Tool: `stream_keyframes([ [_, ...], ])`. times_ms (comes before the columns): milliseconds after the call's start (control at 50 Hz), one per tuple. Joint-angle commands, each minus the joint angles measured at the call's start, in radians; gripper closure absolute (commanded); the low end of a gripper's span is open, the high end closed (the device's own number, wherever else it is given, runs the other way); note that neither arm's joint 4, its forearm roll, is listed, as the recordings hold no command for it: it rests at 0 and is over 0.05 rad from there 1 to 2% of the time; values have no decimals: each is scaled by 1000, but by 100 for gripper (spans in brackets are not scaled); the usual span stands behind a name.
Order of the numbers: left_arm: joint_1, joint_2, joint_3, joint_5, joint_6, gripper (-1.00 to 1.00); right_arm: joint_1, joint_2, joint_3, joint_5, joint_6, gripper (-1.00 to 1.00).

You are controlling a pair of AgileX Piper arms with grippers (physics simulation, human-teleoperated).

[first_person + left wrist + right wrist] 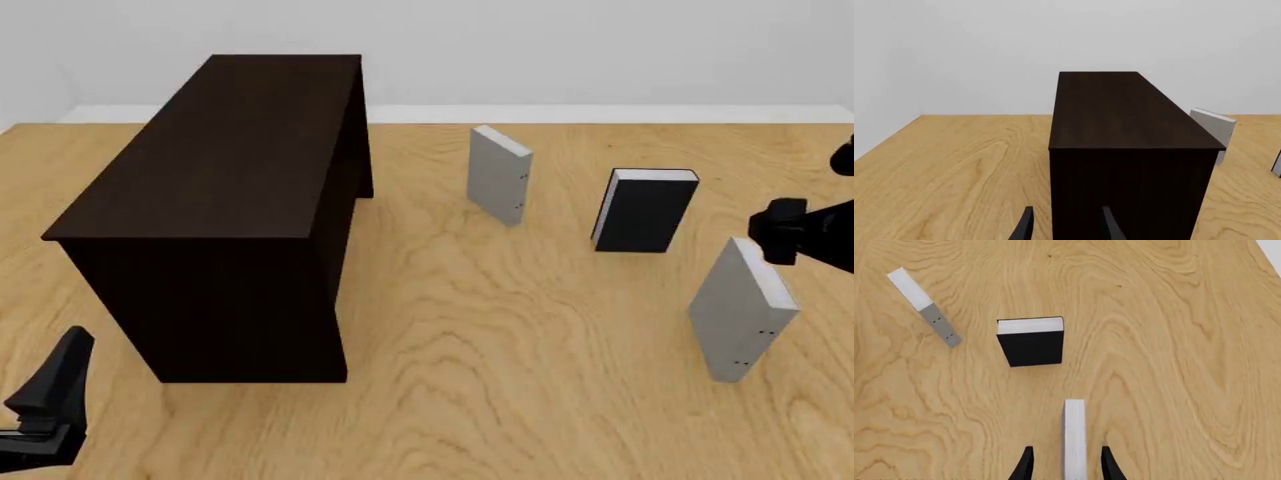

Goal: Pick up the book on the right and place it under the cabinet shelf.

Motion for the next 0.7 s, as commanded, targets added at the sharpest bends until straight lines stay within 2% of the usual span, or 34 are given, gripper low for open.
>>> stream_keyframes([
  [20,0,-3,0,2,0,-100,-6,-63,125,-92,-16,-100],
  [700,0,-2,-1,0,0,-100,-26,-4,234,-198,4,-100],
])
